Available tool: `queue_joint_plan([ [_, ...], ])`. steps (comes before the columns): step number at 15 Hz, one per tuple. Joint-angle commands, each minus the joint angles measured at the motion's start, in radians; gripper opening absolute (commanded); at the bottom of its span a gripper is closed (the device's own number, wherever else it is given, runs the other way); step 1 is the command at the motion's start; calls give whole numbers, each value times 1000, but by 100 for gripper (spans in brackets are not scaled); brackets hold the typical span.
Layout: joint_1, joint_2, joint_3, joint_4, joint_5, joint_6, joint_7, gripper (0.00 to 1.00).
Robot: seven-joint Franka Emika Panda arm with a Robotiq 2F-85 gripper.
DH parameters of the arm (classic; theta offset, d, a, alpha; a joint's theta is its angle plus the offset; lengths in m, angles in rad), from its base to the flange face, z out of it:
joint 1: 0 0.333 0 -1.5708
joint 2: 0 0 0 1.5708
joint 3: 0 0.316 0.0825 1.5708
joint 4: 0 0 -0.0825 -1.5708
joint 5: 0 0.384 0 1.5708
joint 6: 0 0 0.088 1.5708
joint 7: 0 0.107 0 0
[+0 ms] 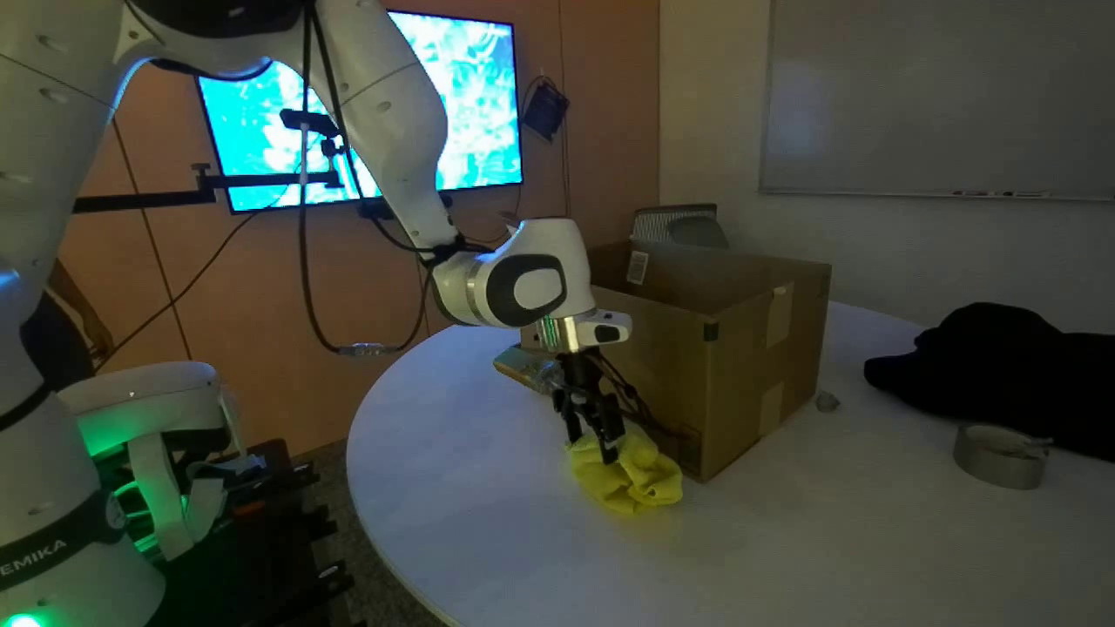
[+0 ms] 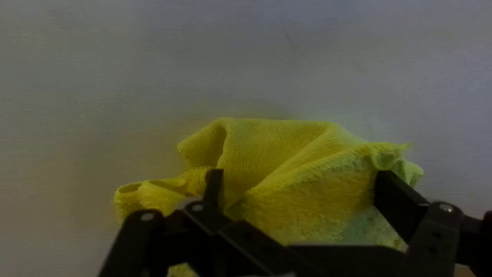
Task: Put the marker in the yellow towel and wrap the marker, then put the towel in the box
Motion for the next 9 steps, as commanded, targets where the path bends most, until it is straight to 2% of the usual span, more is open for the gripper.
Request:
queue_joint_plan([
  [1, -38, 88, 2, 71, 7, 85, -46, 100],
  [4, -65, 136, 8, 115, 25, 121, -75, 100],
  [9, -122, 197, 52, 181, 53, 96, -156, 100],
])
